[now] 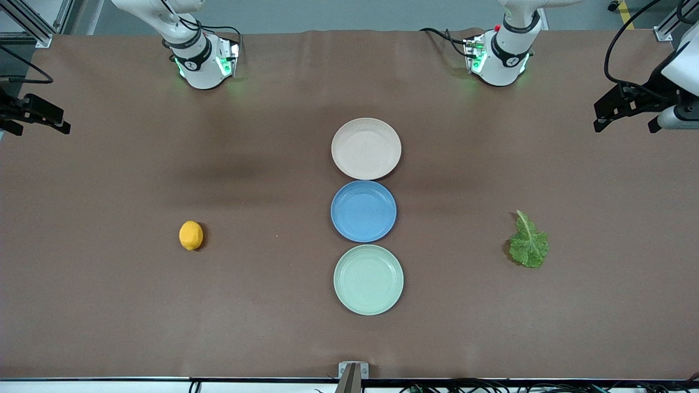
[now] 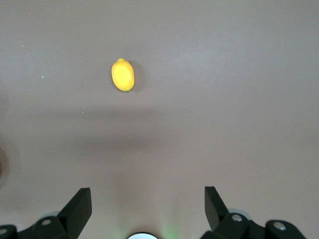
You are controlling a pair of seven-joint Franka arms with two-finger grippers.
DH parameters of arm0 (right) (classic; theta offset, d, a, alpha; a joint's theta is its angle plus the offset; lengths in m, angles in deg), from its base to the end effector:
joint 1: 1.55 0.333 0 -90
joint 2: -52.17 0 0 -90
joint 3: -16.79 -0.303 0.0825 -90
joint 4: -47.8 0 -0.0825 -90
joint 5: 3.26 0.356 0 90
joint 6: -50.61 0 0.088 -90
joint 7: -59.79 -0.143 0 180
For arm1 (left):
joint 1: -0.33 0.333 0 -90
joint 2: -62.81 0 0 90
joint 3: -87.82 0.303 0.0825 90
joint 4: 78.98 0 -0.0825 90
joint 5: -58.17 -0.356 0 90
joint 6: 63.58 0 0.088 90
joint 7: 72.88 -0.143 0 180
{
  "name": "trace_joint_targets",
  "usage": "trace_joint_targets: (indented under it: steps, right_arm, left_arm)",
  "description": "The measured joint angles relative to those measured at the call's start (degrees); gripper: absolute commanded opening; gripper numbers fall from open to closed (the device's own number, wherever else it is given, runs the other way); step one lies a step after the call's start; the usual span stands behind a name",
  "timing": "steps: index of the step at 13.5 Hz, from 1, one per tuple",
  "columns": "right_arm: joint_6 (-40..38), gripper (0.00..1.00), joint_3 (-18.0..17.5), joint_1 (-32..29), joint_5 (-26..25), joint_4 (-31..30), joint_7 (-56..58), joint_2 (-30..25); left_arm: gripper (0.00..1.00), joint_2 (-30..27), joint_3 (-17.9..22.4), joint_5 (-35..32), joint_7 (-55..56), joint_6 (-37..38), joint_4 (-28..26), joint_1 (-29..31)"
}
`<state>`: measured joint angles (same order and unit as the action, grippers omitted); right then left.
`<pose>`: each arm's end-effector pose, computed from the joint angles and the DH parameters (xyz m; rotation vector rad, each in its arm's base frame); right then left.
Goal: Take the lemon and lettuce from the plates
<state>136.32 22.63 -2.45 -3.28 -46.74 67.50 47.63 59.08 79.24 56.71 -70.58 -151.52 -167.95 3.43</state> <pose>0.4878 -0.0595 0.5747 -3.1223 -0.0274 0.1151 0.5032 -0.0471 0.6135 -3.1076 0.0838 -0.0757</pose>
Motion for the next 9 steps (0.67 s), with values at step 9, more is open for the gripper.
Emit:
trace_joint_targets:
  steps: [9]
  right_arm:
    - [-1.02, 1.00, -0.06, 0.00, 0.00, 0.00, 0.00, -0.25]
  left_arm:
    - [1.00, 1.73, 0.33, 0.00, -0.06, 0.00, -0.03, 0.86]
